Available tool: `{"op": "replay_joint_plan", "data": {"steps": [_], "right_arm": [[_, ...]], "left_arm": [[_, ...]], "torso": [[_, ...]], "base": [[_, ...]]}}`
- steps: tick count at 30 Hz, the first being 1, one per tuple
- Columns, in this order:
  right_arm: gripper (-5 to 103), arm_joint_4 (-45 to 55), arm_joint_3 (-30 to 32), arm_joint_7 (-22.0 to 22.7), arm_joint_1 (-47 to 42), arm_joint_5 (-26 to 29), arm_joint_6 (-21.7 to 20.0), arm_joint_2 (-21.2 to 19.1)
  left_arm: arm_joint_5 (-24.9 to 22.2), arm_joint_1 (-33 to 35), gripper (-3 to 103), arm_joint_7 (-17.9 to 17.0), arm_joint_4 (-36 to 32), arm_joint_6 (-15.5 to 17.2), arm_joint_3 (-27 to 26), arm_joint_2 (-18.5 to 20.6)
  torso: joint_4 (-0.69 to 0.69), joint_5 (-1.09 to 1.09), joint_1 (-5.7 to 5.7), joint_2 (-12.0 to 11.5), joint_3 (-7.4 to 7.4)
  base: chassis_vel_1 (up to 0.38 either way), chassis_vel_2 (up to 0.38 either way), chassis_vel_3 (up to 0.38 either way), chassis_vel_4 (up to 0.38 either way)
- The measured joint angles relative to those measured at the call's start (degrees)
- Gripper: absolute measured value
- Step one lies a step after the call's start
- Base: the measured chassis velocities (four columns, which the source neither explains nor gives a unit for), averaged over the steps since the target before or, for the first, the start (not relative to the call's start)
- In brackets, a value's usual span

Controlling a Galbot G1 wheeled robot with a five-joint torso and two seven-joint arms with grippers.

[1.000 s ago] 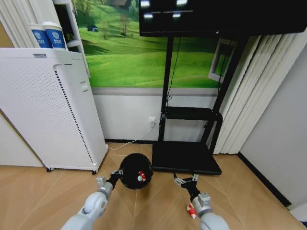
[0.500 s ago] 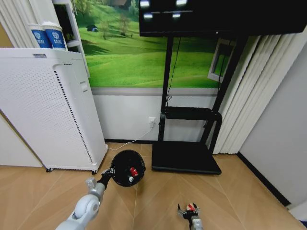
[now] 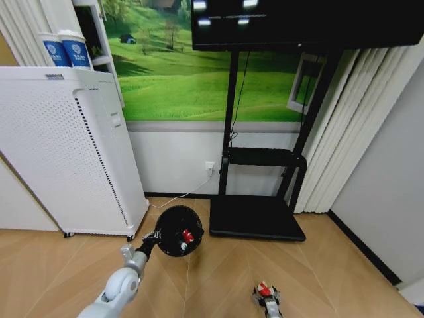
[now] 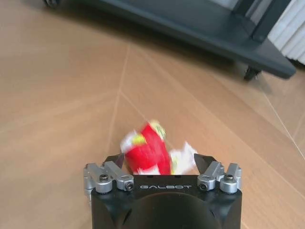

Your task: Pick up the trash bin and place the garbage on the floor into it.

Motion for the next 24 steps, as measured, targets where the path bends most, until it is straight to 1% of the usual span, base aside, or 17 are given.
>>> {"op": "replay_joint_plan", "data": {"steps": [1,2,4,7,8,10,11,12,13,14,16,18,19,21,22,23,24], "right_arm": [[79,-2.7,-0.1,-0.2,0.6,-0.1,0.2,-0.1],[68,-4.8,-0.1,-0.6,1.5,-0.1,0.9,0.4],[68,-5.2,-0.1,-0.7,1.8,-0.1,1.0,0.6],[52,-5.8,-0.1,-0.7,2.3,-0.1,1.4,0.8],[52,-5.8,-0.1,-0.7,2.3,-0.1,1.4,0.8],[41,-5.9,-0.1,-0.7,2.6,0.1,1.5,0.9],[41,-5.9,-0.1,-0.7,2.6,0.1,1.5,0.9],[36,-5.7,-0.1,-0.7,2.6,0.2,1.9,0.8],[36,-5.7,-0.1,-0.7,2.6,0.2,1.9,0.8],[31,-5.4,0.0,-0.7,2.6,0.4,2.4,0.7],[25,-3.7,0.2,-1.2,2.3,0.8,3.1,0.0],[25,-3.7,0.2,-1.2,2.3,0.8,3.1,0.0],[22,-2.7,0.4,-1.3,2.1,1.1,3.4,-0.3],[20,0.8,1.0,-1.2,1.3,1.9,5.3,-1.0],[20,0.8,1.0,-1.2,1.3,1.9,5.3,-1.0],[20,2.6,1.4,-1.3,0.8,2.2,6.0,-1.2],[20,6.6,2.2,-1.8,-0.4,3.5,7.2,-1.8]], "left_arm": [[0.2,0.0,3,0.1,0.2,-0.1,0.2,-0.3],[0.2,-0.1,3,0.2,0.2,-0.1,0.5,-0.4],[0.2,-0.1,3,0.2,0.1,-0.1,0.6,-0.5],[0.2,0.1,3,0.2,0.0,-0.2,0.6,-0.4],[0.2,0.1,3,0.2,0.0,-0.2,0.6,-0.4],[0.3,0.2,3,0.2,0.1,-0.2,0.6,-0.3],[0.3,0.2,3,0.2,0.1,-0.2,0.6,-0.3],[0.4,0.2,3,0.2,0.3,-0.2,0.6,-0.3],[0.4,0.2,3,0.2,0.3,-0.2,0.6,-0.3],[0.5,0.2,3,0.2,0.4,-0.2,0.6,-0.3],[0.6,0.1,3,0.2,0.7,-0.2,0.9,-0.3],[0.6,0.1,3,0.2,0.7,-0.2,0.9,-0.3],[0.7,0.1,3,0.3,0.8,-0.2,1.0,-0.3],[0.8,-0.1,3,0.3,1.3,-0.2,1.4,-0.3],[0.8,-0.1,3,0.3,1.3,-0.2,1.4,-0.3],[0.8,-0.3,3,0.3,1.5,-0.2,1.6,-0.3],[0.6,-0.8,3,0.4,2.1,-0.1,2.1,0.0]], "torso": [[-0.02,0.0,0.0,0.0,0.0],[-0.02,0.0,0.0,0.0,0.0],[0.0,0.0,0.0,0.0,-0.01],[0.0,-0.01,0.0,0.0,0.0],[0.0,-0.01,0.0,0.0,0.0],[0.0,0.0,0.0,0.0,0.0],[0.0,0.0,0.0,0.0,0.0],[0.0,0.01,0.0,0.0,0.0],[0.0,0.01,0.0,0.0,0.0],[0.0,0.01,0.0,0.0,0.0],[0.0,0.01,0.0,0.0,0.0],[0.0,0.01,0.0,0.0,0.0],[0.0,0.0,0.0,0.0,0.0],[-0.01,0.02,0.0,0.0,0.0],[-0.01,0.02,0.0,0.0,0.0],[-0.01,0.02,0.0,0.0,0.0],[0.01,0.0,0.0,0.0,0.0]], "base": [[0.0,0.0,0.0,0.0],[0.0,0.0,0.0,0.0],[0.0,0.0,0.0,0.0],[0.0,0.0,0.0,0.0],[0.0,0.0,0.0,0.0],[0.0,0.0,0.0,0.0],[0.0,0.0,0.0,0.0],[0.0,0.0,0.0,0.0],[0.0,0.0,0.0,0.0],[0.0,0.0,0.0,0.0],[0.0,0.0,0.0,0.0],[0.0,0.0,0.0,0.0],[0.0,0.0,0.0,0.0],[0.0,0.0,0.0,0.0],[0.0,0.0,0.0,0.0],[0.0,0.0,0.0,0.0],[0.0,0.0,0.0,0.0]]}}
